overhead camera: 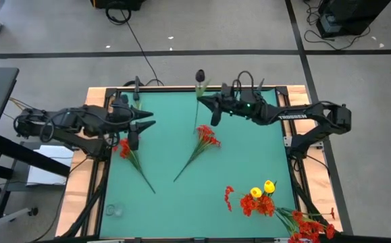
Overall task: Sort flowers into vase by color
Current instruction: Put the right black flower into the transparent flower vase
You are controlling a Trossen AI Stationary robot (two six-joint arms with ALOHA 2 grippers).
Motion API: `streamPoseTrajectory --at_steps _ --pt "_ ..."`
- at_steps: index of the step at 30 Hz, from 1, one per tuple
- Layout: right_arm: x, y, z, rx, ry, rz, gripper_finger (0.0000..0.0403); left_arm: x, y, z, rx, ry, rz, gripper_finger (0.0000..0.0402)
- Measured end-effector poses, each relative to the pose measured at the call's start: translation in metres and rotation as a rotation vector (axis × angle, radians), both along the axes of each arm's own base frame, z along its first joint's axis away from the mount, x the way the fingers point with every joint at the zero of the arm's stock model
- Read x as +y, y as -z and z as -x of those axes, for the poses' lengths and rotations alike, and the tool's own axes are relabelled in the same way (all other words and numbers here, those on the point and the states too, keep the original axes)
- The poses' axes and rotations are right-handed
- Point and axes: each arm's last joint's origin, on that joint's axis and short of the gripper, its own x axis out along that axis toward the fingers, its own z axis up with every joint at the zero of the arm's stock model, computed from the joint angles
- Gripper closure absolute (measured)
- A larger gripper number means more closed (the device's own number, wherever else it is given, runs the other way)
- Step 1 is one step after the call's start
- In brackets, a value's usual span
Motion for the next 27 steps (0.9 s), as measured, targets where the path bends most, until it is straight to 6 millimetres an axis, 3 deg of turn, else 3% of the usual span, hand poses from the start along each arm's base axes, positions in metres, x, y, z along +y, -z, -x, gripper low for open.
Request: streamPoseTrajectory --at_steps 3,8,17,27 --pt "0.0 -0.018 -0.018 -0.024 -0.067 0.038 0.04 0.0 -0.002 0.001 -0.008 -0.01 0.004 0.0253" --pt "0.004 -0.03 -0.055 -0.049 -0.183 0.058 0.04 0.003 -0.002 0.01 -0.037 -0.071 0.09 0.0253" --pt "0.017 -0.015 -0.123 -0.038 -0.41 0.1 0.04 0.01 0.001 0.043 -0.022 -0.129 0.183 0.0253" --pt "0.042 -0.002 -0.191 -0.065 -0.579 0.124 0.04 0.013 0.013 0.055 0.106 -0.194 0.149 0.0253"
